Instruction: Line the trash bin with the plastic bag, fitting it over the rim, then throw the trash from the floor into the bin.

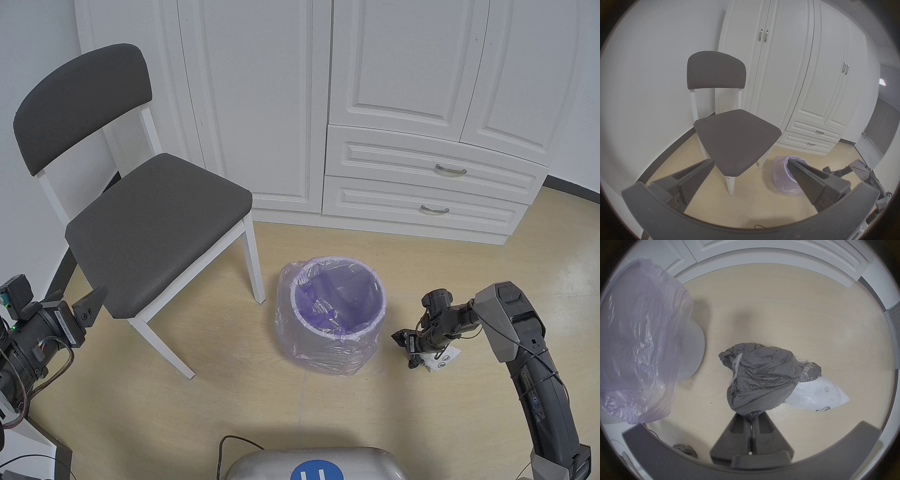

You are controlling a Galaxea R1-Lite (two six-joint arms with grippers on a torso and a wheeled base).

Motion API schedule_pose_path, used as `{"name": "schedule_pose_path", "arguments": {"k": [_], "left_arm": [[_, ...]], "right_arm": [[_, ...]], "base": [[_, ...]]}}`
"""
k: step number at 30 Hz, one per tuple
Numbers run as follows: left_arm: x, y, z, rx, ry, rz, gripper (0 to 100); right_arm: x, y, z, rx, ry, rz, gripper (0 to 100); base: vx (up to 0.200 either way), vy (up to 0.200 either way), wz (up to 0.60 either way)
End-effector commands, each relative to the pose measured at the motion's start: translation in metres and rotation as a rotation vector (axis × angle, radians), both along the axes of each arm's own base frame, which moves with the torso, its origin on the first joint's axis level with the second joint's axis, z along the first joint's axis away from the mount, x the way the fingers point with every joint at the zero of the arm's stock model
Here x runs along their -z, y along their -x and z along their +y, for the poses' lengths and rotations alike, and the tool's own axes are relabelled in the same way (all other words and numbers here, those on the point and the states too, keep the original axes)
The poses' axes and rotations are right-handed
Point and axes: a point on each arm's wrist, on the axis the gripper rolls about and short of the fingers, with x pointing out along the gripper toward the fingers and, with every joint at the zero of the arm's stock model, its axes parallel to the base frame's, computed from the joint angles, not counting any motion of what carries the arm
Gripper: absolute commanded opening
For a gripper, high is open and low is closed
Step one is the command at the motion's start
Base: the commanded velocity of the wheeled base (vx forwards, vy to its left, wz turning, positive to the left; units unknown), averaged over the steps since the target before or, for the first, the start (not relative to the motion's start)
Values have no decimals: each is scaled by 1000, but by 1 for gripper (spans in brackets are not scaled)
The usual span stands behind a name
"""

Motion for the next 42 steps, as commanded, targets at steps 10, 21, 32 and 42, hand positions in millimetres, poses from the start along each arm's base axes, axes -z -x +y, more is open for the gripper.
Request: {"name": "schedule_pose_path", "arguments": {"k": [10,21,32,42], "left_arm": [[2,-1,0,0,0,12,100],[8,5,1,1,-3,27,100],[8,12,2,3,0,7,100],[19,21,3,36,-165,24,100]], "right_arm": [[-52,0,10,3,-15,-49,0],[-94,9,9,21,-25,-69,0],[-167,26,16,4,-39,-164,0],[-271,73,17,-11,-47,-365,0]], "base": [[0,0,0],[0,0,0],[0,0,0],[0,0,0]]}}
